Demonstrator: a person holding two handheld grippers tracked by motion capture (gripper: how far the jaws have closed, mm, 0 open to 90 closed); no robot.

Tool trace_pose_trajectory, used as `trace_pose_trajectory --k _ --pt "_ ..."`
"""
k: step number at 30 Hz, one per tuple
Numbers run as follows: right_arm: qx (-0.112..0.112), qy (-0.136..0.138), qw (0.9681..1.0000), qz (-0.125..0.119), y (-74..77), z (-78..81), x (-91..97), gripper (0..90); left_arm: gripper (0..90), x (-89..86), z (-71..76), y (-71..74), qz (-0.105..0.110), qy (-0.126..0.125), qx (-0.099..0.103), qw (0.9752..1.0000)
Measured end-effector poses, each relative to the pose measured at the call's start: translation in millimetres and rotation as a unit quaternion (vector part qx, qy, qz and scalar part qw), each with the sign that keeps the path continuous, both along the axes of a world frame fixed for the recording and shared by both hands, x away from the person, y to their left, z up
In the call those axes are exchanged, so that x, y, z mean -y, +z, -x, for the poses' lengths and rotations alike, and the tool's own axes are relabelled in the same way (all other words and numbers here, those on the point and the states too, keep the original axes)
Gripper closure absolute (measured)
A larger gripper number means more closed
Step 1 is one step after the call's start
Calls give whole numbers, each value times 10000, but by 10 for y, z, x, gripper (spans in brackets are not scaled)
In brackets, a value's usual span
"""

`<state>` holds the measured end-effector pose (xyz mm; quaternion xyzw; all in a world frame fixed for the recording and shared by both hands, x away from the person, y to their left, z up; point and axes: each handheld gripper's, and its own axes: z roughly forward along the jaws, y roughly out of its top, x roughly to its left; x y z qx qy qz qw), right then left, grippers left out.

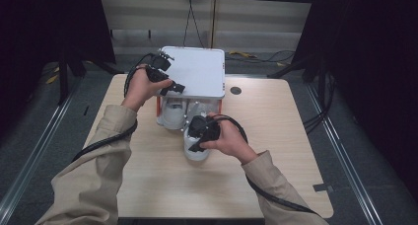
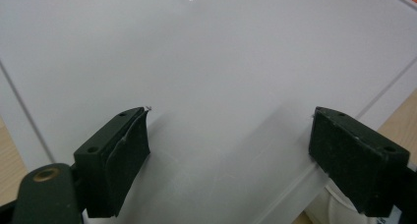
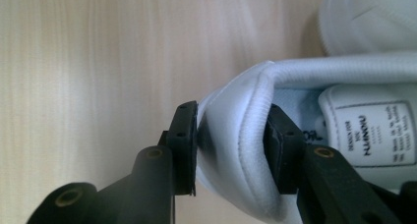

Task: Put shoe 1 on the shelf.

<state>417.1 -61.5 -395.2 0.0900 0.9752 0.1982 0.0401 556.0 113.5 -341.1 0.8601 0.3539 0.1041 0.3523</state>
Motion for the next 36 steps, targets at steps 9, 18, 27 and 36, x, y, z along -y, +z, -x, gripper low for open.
trace_pose_trajectory --k 9,18,27,36 --pt "304 -58 9994 184 -19 -395 26 613 147 -10 -9 -1 17 -35 -13 10000" --pt "86 -516 9986 12 45 -402 114 441 147 -15 0 -9 33 -44 29 10000" --pt "213 -890 9958 15 -46 -438 64 643 148 -12 -6 -9 42 -48 33 10000" --pt "277 -628 9976 115 -26 -483 0 669 147 -22 1 -17 65 -64 70 9999"
